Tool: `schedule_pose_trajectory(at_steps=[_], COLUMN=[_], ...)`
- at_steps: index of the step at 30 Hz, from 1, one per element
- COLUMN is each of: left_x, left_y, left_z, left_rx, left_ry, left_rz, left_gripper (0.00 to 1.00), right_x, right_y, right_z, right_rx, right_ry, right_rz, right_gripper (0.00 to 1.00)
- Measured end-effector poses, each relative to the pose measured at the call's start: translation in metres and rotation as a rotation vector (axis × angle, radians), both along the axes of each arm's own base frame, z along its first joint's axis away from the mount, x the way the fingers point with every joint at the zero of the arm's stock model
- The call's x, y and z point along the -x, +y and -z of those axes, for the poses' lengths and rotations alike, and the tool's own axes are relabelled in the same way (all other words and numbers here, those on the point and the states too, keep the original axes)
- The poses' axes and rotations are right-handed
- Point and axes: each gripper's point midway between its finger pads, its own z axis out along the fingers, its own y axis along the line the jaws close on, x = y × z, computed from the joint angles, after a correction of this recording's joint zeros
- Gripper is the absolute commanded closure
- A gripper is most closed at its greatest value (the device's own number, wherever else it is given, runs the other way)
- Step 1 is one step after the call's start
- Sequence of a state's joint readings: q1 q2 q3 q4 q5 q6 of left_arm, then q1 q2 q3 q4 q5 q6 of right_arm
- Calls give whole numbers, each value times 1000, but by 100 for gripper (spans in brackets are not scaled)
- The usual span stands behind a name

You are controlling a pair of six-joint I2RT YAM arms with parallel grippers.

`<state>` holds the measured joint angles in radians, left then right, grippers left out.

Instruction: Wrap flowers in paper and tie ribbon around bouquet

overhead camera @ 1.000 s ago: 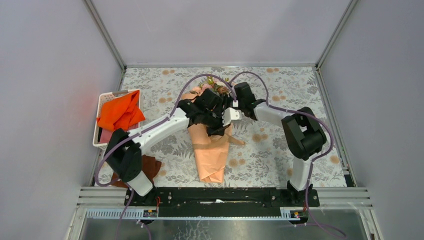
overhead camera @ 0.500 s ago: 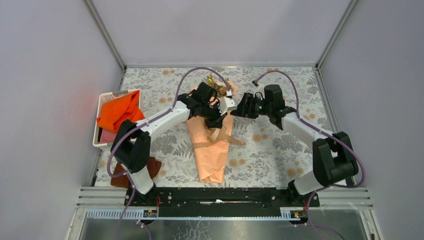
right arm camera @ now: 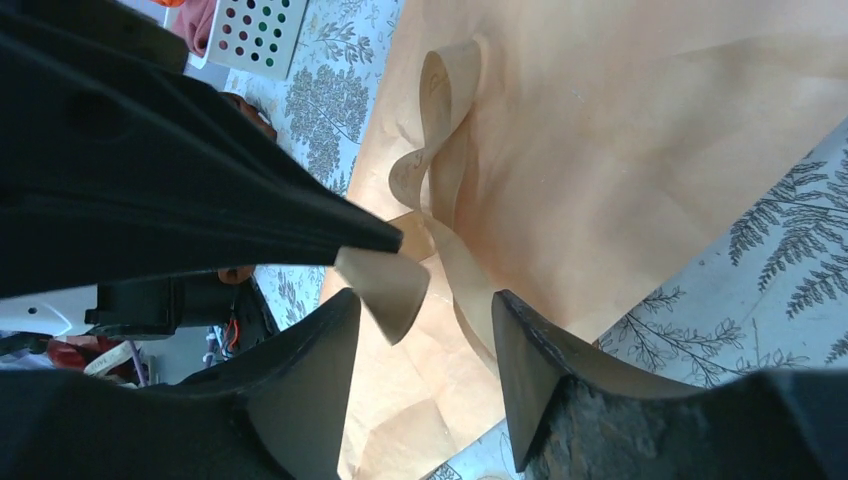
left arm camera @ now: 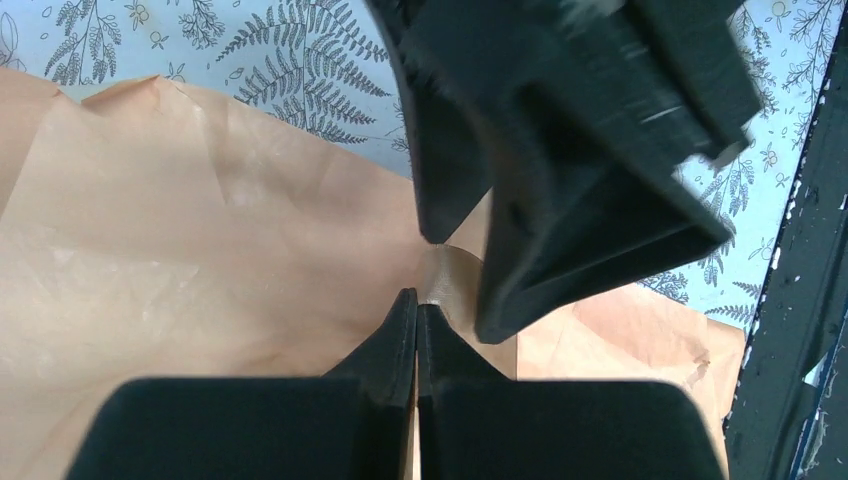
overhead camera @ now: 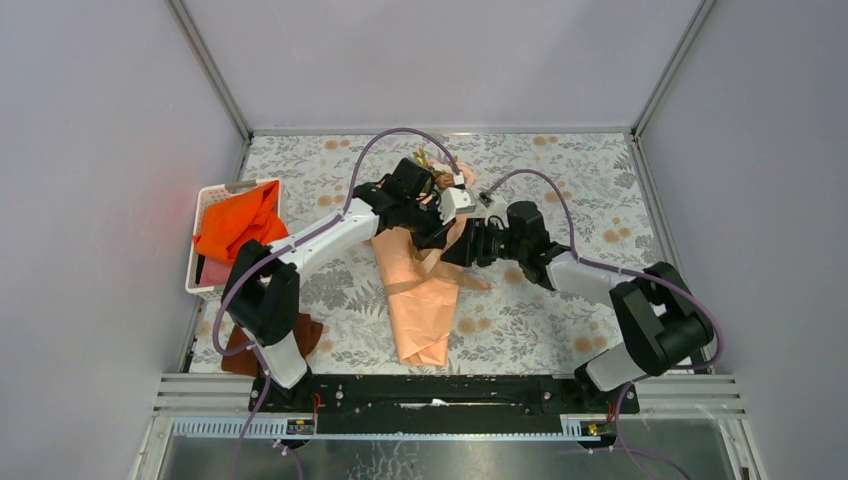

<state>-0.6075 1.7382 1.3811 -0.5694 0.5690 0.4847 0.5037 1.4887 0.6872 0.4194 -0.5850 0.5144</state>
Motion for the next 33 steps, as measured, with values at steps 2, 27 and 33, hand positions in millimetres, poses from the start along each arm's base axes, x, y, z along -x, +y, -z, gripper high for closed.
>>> schedule_pose_trajectory(at_steps=[2, 27, 33], left_x=[0, -66, -66], left_y=[0, 53, 63], left_z=[-1, 39, 80], left_rx=[0, -262, -350], left_ry=[0, -47, 32], left_rz=[0, -38, -69], left_gripper=[100, 21, 39], right_x=[-3, -16, -15], right_y=[5, -31, -31], right_z=[7, 24, 20], right_rx=[-6, 0, -5], right_ry=[14, 109, 101], right_rz=[1, 229, 228], right_gripper=[65, 100, 100])
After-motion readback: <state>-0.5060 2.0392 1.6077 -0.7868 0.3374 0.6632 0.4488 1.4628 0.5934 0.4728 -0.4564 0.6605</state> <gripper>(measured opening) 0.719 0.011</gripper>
